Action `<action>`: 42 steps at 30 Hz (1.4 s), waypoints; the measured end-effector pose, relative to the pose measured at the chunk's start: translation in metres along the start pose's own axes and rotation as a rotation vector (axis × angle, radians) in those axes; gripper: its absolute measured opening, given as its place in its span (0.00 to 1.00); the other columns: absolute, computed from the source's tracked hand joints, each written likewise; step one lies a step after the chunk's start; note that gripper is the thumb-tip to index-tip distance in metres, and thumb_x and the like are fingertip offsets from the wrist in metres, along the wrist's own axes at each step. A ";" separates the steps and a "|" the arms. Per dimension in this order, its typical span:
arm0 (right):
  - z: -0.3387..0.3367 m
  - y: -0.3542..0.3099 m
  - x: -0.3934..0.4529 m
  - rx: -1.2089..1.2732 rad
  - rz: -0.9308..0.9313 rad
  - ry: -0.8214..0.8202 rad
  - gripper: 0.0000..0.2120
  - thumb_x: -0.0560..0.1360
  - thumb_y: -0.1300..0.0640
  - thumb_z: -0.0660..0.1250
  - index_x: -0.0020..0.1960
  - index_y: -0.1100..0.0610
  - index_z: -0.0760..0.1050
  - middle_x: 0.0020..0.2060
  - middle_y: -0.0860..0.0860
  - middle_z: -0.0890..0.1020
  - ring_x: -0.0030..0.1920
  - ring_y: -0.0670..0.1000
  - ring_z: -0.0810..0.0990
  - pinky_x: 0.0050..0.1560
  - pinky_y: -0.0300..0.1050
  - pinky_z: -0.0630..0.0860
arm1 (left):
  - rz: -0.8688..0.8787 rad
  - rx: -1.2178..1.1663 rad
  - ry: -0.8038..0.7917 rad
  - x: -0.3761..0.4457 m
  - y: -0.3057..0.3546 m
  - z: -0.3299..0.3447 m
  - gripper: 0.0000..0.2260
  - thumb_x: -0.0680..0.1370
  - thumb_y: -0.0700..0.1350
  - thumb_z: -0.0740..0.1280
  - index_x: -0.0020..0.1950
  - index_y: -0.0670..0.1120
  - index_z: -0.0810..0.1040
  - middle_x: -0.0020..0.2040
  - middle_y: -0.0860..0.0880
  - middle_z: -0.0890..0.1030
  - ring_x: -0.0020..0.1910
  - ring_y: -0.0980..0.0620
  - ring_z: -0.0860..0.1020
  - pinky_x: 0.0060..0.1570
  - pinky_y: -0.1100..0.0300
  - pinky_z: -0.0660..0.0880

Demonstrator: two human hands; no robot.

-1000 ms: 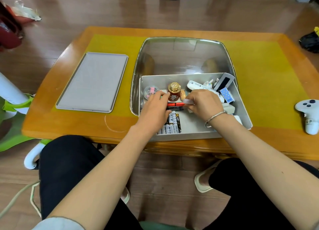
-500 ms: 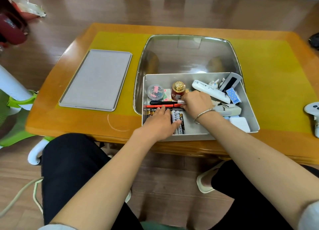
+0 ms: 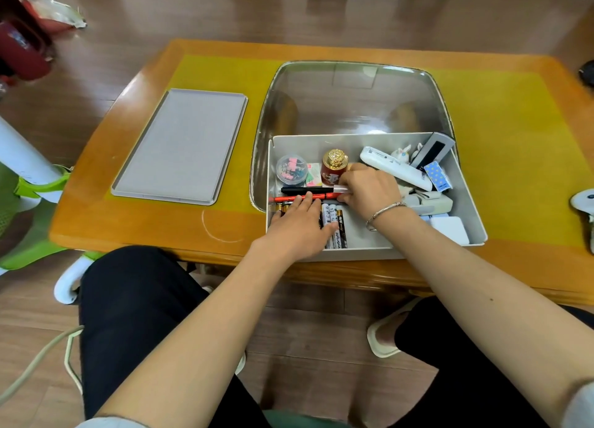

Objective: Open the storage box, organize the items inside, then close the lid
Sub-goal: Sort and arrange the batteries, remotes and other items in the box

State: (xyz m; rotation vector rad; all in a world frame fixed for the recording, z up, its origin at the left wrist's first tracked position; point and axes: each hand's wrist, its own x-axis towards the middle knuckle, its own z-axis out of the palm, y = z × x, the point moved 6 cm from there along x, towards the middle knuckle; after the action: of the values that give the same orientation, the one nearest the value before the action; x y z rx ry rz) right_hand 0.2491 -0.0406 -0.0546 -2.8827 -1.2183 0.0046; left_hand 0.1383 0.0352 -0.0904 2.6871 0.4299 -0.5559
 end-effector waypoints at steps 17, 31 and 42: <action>-0.055 0.020 -0.041 0.354 -0.030 0.241 0.09 0.79 0.51 0.60 0.43 0.55 0.72 0.39 0.50 0.71 0.45 0.57 0.74 0.40 0.44 0.64 | -0.039 0.019 -0.003 0.004 0.000 -0.004 0.36 0.80 0.64 0.49 0.79 0.41 0.46 0.79 0.48 0.40 0.78 0.46 0.40 0.74 0.44 0.46; -0.046 0.061 -0.062 1.137 0.253 0.412 0.04 0.74 0.62 0.68 0.44 0.54 0.78 0.42 0.59 0.82 0.38 0.55 0.80 0.39 0.44 0.79 | -0.018 0.086 0.048 0.002 0.001 -0.010 0.30 0.81 0.62 0.51 0.77 0.45 0.59 0.77 0.46 0.51 0.75 0.41 0.50 0.72 0.42 0.52; -0.025 0.059 -0.060 0.950 0.214 0.205 0.06 0.70 0.62 0.73 0.42 0.55 0.77 0.35 0.48 0.80 0.30 0.39 0.74 0.33 0.31 0.70 | -0.055 0.076 0.077 0.001 0.002 -0.013 0.31 0.81 0.60 0.54 0.78 0.43 0.54 0.75 0.45 0.54 0.73 0.41 0.54 0.71 0.43 0.56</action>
State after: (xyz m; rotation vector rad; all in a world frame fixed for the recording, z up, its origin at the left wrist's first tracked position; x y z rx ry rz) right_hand 0.2504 -0.1250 -0.0306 -2.0815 -0.6053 0.2178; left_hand 0.1442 0.0390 -0.0796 2.7837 0.5150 -0.4955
